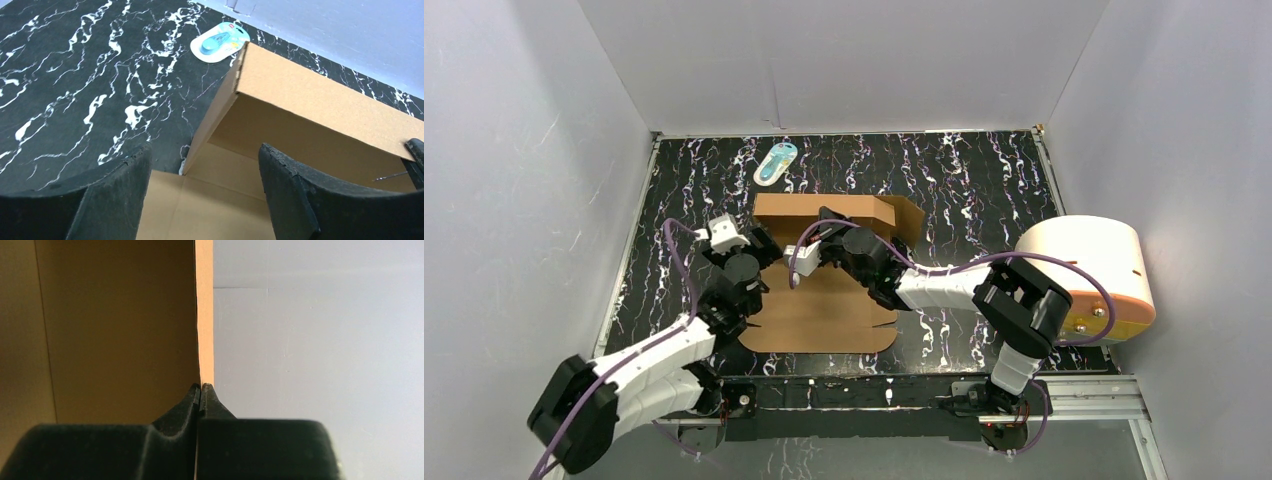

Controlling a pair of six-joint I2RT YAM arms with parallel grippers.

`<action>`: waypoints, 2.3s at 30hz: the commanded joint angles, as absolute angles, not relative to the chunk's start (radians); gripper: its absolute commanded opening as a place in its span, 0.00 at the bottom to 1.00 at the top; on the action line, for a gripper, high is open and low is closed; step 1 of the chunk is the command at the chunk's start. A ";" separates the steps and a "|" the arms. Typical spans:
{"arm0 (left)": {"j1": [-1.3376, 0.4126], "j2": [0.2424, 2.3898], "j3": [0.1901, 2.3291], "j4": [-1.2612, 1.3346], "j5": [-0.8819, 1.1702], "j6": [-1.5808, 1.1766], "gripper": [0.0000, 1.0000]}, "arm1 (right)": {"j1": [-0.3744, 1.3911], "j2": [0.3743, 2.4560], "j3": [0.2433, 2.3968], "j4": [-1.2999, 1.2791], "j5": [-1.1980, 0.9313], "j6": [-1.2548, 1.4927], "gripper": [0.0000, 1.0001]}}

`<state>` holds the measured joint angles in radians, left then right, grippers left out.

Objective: Fold the paper box

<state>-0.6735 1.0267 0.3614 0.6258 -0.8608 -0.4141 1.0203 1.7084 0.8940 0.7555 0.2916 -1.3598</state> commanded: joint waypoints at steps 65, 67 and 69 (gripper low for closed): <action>-0.464 0.947 0.941 -0.340 -0.028 -0.740 0.84 | 0.471 1.175 0.718 0.335 0.034 -0.103 0.71; -0.518 0.953 0.907 -0.282 -0.050 -0.767 0.84 | 0.468 1.180 0.691 0.384 0.029 -0.107 0.69; -0.568 0.969 0.885 -0.236 -0.080 -0.785 0.84 | 0.468 1.181 0.654 0.452 0.024 -0.109 0.66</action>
